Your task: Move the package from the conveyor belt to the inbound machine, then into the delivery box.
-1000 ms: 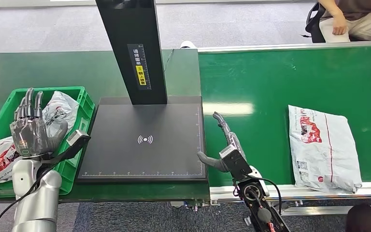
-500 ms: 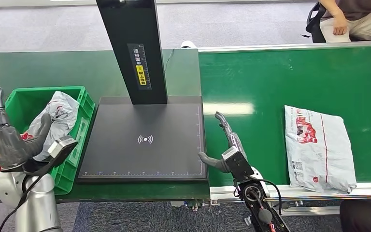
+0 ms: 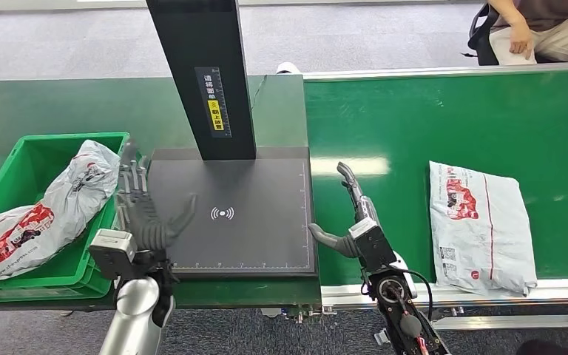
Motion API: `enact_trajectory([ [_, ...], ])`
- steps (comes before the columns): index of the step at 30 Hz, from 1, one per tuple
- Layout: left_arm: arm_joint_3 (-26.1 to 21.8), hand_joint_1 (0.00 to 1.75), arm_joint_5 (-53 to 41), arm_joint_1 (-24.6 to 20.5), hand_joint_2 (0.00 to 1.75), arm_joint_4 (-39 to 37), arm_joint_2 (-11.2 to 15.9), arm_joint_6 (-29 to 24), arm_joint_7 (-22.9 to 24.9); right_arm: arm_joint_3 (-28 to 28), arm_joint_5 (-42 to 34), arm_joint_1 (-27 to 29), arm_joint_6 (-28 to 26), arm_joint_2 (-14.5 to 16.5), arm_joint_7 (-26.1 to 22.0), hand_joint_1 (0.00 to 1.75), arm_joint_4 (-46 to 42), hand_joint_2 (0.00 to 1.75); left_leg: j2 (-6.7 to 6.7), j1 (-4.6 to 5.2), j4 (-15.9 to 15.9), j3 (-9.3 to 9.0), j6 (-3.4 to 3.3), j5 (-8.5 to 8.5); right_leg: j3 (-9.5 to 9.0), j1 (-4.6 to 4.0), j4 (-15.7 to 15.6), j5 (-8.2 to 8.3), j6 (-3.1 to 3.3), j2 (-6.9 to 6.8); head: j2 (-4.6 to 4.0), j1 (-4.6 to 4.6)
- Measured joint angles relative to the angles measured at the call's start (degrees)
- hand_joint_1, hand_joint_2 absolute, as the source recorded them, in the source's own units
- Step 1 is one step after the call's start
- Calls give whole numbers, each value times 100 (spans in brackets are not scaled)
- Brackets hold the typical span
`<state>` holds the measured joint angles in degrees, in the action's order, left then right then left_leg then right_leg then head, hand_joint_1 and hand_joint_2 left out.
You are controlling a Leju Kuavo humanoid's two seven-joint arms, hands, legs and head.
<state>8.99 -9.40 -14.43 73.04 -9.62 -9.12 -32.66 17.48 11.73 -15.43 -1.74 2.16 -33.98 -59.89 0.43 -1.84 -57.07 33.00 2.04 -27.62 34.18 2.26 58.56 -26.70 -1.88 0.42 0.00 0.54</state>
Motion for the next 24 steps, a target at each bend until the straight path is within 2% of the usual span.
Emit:
enact_trajectory([
  [4,539,0,611,118,175,-311,95,1266,513,-4,-144,-87,30,17,-13,0,-16,175,1,0,1,4,0,0,3,-1,1,-1,0,0,0,1],
  [8,722,0,1034,233,175,-593,208,2009,841,-58,-271,-86,137,75,155,0,-110,175,2,0,1,3,0,-1,3,-1,0,-1,0,1,0,0],
  [18,690,0,1122,451,175,-690,385,2280,914,-425,-461,430,492,175,698,0,-642,175,0,0,2,6,0,-1,4,-1,0,-4,-2,0,0,1],
  [24,707,0,1094,459,175,-738,380,2279,929,-586,-198,625,200,223,862,0,-903,175,0,0,1,5,0,-1,5,-1,0,-4,-2,0,0,1],
])
